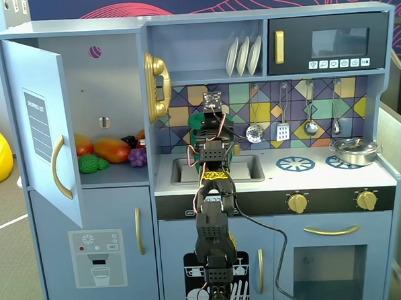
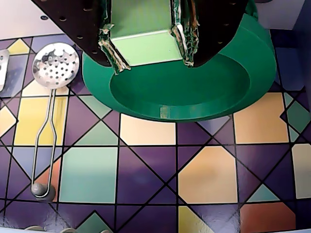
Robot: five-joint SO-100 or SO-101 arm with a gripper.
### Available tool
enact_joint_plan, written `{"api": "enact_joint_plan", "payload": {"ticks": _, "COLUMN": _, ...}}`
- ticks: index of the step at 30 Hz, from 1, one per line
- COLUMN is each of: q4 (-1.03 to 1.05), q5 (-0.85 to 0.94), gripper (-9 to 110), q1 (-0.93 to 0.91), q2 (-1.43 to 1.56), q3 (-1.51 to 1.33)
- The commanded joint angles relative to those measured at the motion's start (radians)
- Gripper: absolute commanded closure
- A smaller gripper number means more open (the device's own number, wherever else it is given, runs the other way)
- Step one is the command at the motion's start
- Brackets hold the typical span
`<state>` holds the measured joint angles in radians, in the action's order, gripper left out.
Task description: Pick up the lid from the counter and put it on the green recipient
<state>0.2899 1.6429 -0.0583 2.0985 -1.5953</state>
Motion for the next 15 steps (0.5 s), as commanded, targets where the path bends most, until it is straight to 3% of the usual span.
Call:
{"api": "enact_joint_plan", "payload": {"ticks": 1, "q4": -0.002, "q5": 0.017, "gripper": 102, "q1": 0.009, "q2": 0.034, "q3": 0.031}}
{"api": "enact_joint_plan", "payload": {"ticks": 15, "q4": 0.02, "q5": 0.02, "gripper": 102, "q1": 0.0, "q2": 0.061, "q3": -0.048}}
